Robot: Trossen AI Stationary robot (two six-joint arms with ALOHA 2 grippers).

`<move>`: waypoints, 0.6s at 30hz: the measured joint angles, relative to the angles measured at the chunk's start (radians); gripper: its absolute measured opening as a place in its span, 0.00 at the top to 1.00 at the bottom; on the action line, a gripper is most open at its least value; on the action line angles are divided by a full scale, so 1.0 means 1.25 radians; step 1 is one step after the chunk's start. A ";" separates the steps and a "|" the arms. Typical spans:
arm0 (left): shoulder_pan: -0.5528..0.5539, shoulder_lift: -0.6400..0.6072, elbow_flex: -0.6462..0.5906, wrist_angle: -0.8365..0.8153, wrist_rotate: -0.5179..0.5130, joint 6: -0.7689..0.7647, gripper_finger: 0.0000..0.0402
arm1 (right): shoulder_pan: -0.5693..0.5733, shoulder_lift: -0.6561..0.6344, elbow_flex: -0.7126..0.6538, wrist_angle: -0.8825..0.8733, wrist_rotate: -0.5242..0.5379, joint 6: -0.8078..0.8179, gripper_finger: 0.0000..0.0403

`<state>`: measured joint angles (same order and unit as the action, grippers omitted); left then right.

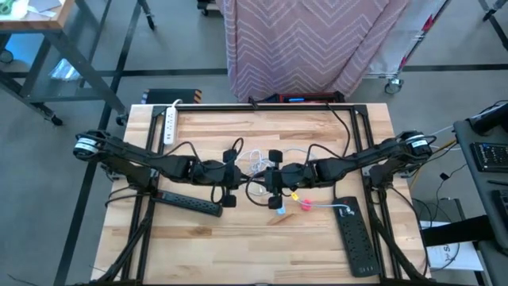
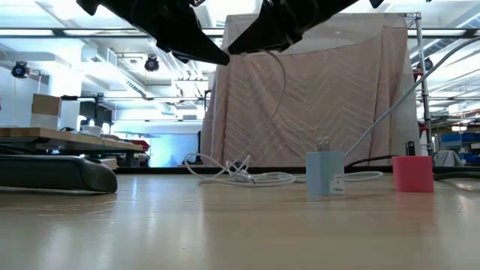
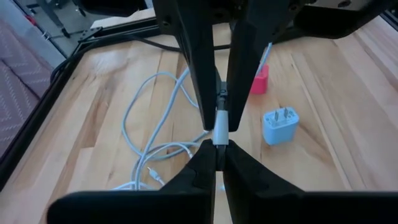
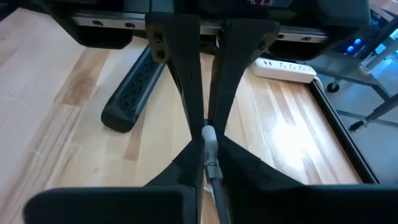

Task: Plug in charger cables
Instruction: Insert the white charger cable into the white charger adapter

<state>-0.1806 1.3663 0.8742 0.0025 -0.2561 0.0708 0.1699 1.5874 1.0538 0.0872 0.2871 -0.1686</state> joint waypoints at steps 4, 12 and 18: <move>0.000 0.000 0.000 0.001 -0.002 0.000 0.97 | 0.000 -0.001 0.000 -0.001 0.000 -0.003 0.97; 0.000 0.014 -0.006 0.083 0.006 -0.022 0.82 | 0.005 -0.027 0.032 -0.171 0.001 0.022 0.99; 0.000 0.114 -0.015 0.209 0.053 -0.013 0.66 | 0.056 -0.111 0.069 -0.518 0.135 0.173 0.99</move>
<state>-0.1802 1.5089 0.8551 0.2641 -0.1898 0.0544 0.2402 1.4488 1.1397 -0.5598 0.4559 0.0474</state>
